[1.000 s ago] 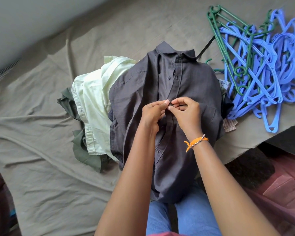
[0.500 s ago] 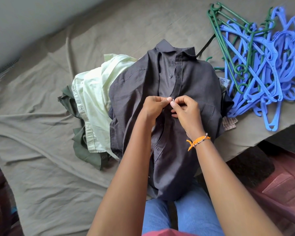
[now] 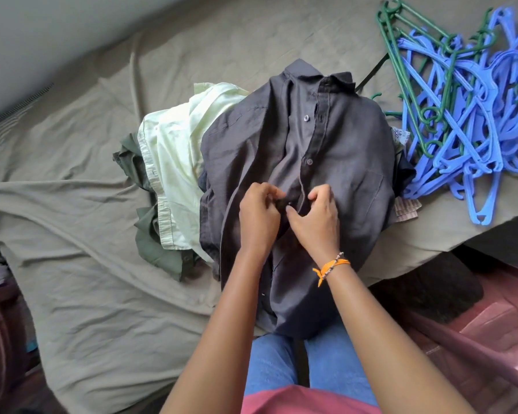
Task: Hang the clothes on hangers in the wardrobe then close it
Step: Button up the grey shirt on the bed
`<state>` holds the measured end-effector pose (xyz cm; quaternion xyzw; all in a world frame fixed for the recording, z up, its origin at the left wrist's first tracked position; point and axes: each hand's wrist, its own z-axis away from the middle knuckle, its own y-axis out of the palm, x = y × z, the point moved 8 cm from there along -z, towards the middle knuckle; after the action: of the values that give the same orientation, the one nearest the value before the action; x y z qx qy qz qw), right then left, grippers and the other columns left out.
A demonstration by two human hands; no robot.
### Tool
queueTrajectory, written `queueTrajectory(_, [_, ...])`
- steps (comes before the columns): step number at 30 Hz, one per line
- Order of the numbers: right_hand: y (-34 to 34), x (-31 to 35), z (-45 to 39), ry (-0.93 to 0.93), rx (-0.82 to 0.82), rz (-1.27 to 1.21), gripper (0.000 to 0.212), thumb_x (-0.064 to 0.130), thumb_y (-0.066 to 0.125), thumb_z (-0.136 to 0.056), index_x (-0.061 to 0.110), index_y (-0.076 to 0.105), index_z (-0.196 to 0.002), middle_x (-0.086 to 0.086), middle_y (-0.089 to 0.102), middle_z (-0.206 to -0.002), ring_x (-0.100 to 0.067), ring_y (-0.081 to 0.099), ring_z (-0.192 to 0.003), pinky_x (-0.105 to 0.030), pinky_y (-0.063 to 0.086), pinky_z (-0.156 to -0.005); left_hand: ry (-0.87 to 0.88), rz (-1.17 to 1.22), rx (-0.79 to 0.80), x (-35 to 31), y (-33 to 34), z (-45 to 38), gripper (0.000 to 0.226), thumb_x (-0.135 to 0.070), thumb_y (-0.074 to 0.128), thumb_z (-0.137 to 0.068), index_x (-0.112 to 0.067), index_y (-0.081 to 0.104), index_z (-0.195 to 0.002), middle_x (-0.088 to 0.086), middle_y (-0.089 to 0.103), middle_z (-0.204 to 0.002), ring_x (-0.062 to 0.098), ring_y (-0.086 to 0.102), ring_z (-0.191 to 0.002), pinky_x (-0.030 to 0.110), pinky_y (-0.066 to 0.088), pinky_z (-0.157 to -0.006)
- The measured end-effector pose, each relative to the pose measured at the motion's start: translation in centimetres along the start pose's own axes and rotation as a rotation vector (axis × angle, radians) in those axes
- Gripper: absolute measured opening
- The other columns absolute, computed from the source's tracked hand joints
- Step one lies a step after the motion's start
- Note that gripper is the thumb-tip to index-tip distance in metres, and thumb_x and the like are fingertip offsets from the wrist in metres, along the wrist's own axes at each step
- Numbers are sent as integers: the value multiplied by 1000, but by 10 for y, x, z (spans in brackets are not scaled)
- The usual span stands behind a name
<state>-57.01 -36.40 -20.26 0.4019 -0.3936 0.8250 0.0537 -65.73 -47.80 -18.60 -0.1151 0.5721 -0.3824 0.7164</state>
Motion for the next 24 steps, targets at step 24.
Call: queueTrajectory(24, [-13,-9,2,65,-32,-265,5,10,73,-76,8,69,-79,10,62,-64,6,59,-58,-9,48,-61,-367,270,148,17,25,16,24,-20,67,-86,-26,63,-63,-13,59,-63,1,50,-55,37,52,-74])
